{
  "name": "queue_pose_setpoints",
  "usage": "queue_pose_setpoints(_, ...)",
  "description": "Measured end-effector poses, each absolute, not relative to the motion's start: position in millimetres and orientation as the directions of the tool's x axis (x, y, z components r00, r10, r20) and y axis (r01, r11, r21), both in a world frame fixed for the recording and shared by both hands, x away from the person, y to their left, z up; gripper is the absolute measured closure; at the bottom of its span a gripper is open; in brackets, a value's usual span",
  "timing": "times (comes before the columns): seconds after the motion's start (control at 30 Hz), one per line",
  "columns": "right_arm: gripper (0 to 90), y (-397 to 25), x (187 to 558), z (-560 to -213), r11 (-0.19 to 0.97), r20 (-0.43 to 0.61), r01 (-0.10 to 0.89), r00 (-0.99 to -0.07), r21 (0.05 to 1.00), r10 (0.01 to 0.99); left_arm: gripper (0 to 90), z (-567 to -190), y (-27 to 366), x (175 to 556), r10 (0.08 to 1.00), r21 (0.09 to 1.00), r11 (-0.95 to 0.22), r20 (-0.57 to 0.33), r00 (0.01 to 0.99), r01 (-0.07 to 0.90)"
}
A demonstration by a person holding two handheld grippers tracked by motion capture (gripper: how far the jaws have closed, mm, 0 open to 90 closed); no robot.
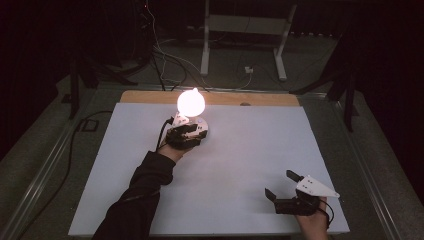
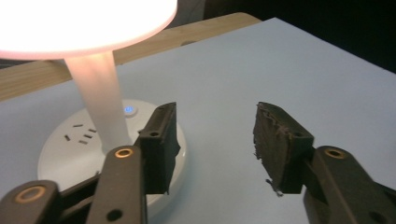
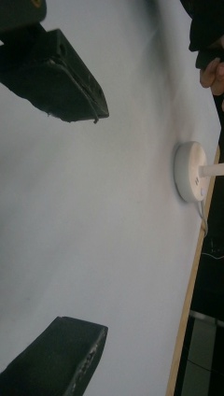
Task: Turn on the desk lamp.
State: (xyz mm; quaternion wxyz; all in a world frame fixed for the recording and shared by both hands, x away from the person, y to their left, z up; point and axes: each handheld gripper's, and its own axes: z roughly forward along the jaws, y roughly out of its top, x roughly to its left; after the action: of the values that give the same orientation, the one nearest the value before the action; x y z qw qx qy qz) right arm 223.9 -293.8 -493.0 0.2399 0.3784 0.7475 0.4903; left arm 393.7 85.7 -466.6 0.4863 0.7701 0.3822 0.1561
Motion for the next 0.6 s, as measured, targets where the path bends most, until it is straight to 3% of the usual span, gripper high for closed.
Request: queue_pose_setpoints(0.6, 0.0, -292.7, 224.4, -492.9, 0.234, 0.012, 0.331, -0.6, 0.914, 0.8, 4.4, -452.7, 102.6, 383.5, 0.691, 0.849, -0.248, -0.183, 0.7, 0.467)
